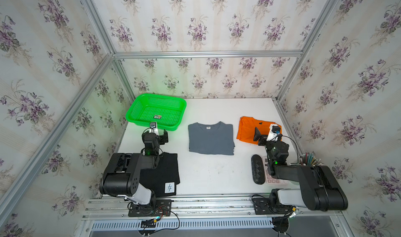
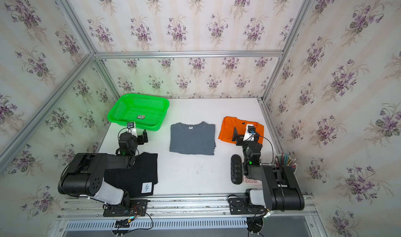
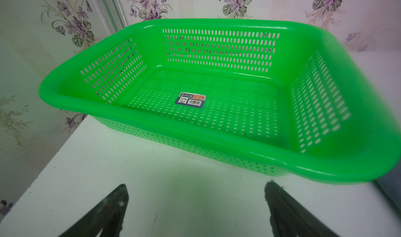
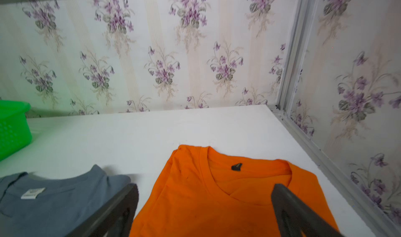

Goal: Put the folded t-shirts into the basket
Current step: Move the T-shirt to the center of the board.

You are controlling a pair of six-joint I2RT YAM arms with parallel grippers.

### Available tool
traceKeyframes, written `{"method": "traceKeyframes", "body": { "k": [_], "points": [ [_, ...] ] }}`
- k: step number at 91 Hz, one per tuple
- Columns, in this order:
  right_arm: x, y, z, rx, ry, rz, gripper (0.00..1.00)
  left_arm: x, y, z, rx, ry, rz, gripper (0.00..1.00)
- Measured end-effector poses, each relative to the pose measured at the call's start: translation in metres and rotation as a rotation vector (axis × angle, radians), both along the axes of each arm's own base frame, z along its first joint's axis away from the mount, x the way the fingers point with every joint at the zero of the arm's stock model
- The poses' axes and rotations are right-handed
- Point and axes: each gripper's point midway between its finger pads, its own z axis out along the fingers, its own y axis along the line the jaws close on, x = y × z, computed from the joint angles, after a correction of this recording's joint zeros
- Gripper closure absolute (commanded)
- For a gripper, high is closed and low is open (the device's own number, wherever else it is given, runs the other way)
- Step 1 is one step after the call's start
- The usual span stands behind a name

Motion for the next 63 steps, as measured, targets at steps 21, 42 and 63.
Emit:
{"method": "traceKeyframes", "body": {
  "k": [21,42,63],
  "points": [
    [-0.011,-0.009,0.13,0.225,-0.177,-0.028,0.0,0.002,-0.003,0.072,0.024,-0.101,0.057,0.01],
    [0.038,0.079,0.112,0.34,0.116,0.238,0.0,-0.006,-0.056,0.173,-0.206,-0.073,-0.019,0.01],
    [0.05,0.224,0.04,0.186,0.443,0.602,0.0,-0.036,-0.066,0.205,-0.404,0.059,-0.048,0.01]
  ]
}}
